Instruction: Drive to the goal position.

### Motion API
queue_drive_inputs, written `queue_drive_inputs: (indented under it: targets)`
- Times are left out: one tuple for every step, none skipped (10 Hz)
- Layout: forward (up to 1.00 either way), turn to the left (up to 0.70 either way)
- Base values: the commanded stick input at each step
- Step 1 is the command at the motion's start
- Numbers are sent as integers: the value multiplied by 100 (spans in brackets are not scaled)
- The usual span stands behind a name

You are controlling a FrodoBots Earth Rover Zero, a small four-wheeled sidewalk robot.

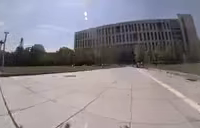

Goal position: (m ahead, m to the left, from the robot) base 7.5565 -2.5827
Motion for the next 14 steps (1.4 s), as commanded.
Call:
queue_drive_inputs:
  targets:
    - [70, 0]
    - [70, -24]
    - [70, -35]
    - [70, -35]
    - [70, 0]
    - [70, 0]
    - [70, 0]
    - [70, 0]
    - [70, 0]
    - [70, 0]
    - [70, 0]
    - [70, 0]
    - [70, 0]
    - [70, -11]
